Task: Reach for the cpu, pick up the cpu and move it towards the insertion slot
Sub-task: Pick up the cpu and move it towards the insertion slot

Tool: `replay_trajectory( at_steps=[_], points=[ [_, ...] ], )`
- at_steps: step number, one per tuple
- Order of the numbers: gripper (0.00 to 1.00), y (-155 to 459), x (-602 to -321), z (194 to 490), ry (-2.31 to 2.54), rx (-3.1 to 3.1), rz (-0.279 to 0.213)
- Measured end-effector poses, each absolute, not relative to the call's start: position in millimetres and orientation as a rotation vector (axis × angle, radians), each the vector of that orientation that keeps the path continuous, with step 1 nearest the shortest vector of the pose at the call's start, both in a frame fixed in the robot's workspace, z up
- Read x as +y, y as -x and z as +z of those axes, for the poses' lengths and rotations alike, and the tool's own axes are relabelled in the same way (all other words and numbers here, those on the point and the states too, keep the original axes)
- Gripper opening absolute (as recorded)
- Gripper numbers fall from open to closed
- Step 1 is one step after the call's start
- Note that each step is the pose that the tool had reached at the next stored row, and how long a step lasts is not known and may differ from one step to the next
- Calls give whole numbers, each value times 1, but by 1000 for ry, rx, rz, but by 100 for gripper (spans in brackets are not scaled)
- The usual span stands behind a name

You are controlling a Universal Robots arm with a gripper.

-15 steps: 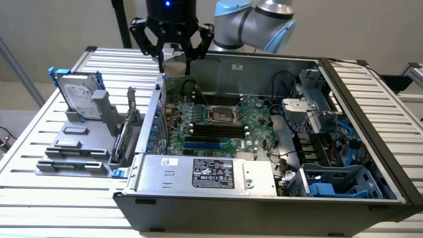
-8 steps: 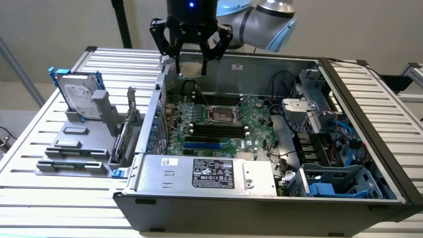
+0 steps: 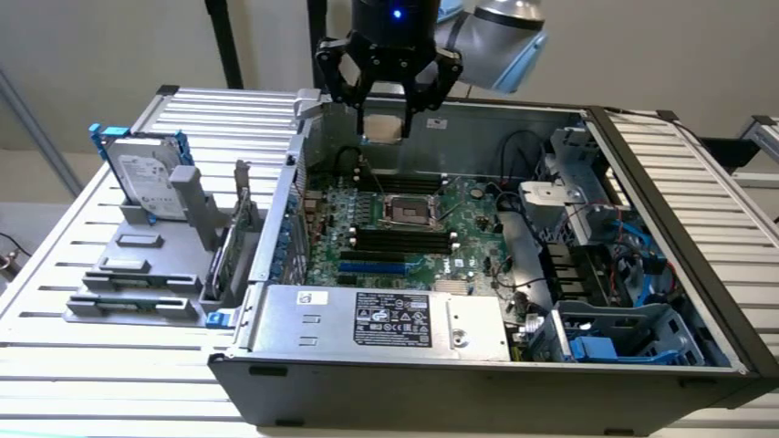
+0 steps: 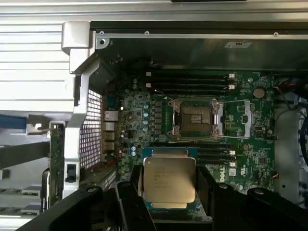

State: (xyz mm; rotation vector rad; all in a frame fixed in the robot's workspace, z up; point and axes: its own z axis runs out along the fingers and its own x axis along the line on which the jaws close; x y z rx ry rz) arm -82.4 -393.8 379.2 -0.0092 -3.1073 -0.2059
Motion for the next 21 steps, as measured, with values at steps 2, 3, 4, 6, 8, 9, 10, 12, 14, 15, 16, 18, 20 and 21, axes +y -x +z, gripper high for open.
replay_trajectory(
  at_steps=[2, 3, 4, 6, 8, 9, 10, 12, 14, 15, 16, 18, 20, 21],
  points=[
    [55, 76, -388, 377, 9, -3108, -200],
    [55, 73, -385, 376, 9, -3108, -196],
    [55, 71, -382, 375, 10, -3108, -192],
    [55, 65, -376, 373, 10, -3109, -184],
    [55, 59, -370, 371, 10, -3109, -174],
    [55, 57, -367, 370, 10, -3110, -170],
    [55, 54, -364, 369, 10, -3110, -165],
    [55, 48, -357, 367, 10, -3110, -156],
    [55, 43, -351, 365, 10, -3111, -147],
    [55, 41, -348, 364, 10, -3111, -144],
    [55, 39, -344, 363, 10, -3111, -140],
    [55, 36, -337, 361, 10, -3111, -134],
    [55, 35, -331, 358, 10, -3111, -130],
    [55, 34, -329, 357, 10, -3112, -128]
  ],
)
